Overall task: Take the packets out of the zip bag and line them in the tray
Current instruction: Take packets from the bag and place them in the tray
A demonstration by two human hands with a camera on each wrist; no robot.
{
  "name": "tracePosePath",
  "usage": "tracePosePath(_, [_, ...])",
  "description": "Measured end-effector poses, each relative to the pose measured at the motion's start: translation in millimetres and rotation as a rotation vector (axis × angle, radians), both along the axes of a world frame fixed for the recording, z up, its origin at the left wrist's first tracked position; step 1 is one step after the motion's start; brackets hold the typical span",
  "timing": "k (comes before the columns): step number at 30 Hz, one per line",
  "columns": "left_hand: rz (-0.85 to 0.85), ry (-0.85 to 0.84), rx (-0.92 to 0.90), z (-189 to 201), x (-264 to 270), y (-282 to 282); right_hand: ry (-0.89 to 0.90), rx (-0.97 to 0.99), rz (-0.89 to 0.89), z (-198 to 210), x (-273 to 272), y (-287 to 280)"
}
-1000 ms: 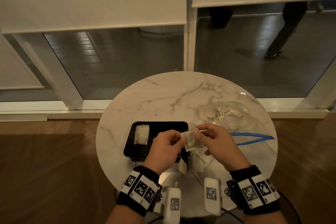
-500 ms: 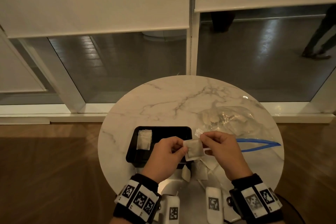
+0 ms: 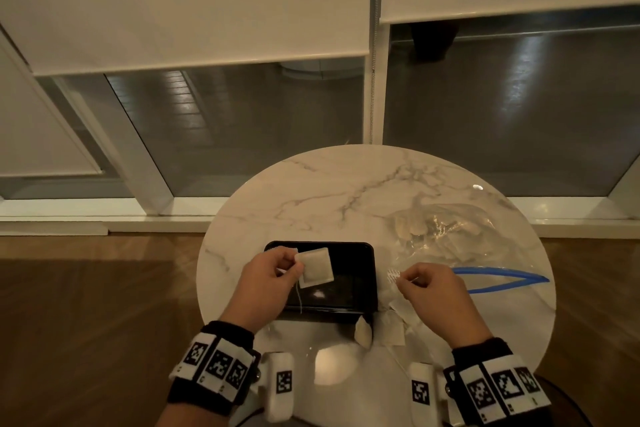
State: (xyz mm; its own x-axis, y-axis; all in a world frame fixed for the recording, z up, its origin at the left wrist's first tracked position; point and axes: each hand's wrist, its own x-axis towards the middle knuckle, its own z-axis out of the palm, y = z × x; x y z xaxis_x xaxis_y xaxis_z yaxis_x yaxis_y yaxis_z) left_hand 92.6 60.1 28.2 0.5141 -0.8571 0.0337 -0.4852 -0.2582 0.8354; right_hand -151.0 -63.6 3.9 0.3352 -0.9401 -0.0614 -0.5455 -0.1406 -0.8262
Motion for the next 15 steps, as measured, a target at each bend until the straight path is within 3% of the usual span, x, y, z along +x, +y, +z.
tracePosePath(7, [0.065,-0.12,0.04,3,29,2,0.109,-0.004,0.009,5,7,5])
tracePosePath(10, [-0.014,-0.153,0.069,11,30,0,0.03,-0.084,0.041,19,19,12])
tracePosePath(15, [-0.188,-0.42,0.209,17,27,-7,-0.023,-0.131,0.332,35,66,28])
